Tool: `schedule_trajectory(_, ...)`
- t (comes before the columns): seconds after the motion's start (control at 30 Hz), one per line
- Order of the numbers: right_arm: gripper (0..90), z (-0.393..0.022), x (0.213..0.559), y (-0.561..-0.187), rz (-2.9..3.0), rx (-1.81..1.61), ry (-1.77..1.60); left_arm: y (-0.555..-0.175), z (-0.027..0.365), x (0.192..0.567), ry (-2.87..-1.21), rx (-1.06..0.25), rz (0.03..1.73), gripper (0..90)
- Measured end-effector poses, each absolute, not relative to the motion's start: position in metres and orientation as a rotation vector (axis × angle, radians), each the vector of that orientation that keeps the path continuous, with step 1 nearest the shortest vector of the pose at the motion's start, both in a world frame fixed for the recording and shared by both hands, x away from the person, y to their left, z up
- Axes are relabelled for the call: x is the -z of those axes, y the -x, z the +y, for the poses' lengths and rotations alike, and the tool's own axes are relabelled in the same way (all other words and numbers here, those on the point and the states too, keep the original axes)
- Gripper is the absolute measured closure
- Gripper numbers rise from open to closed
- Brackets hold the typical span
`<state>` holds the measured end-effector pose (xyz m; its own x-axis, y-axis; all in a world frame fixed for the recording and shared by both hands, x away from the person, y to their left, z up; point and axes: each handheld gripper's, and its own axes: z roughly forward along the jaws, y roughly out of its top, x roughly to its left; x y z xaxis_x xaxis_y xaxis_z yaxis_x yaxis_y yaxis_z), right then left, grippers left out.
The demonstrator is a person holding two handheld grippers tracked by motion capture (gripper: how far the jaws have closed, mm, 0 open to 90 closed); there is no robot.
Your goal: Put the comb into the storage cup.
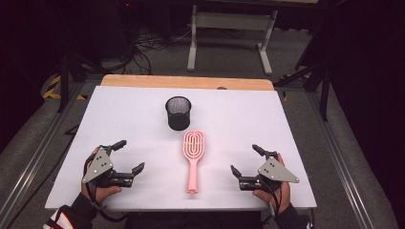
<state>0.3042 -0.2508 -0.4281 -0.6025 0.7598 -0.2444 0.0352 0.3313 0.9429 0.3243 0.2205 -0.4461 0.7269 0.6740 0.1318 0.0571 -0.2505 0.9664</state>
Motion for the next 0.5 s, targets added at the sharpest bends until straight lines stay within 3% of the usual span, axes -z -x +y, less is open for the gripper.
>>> schedule_trajectory(0.3,6.8,-0.2438,0.4277,-0.3082,1.930,-1.324,-0.711,-0.3225,0.2244,0.4470,-1.740,-0.635,0.586,5.8)
schedule_trajectory(0.5,17.3,-0.2416,0.4255,-0.3094,1.964,-1.354,-0.712,-0.3219,0.2248,0.4471,-1.747,-0.632,0.589,5.8)
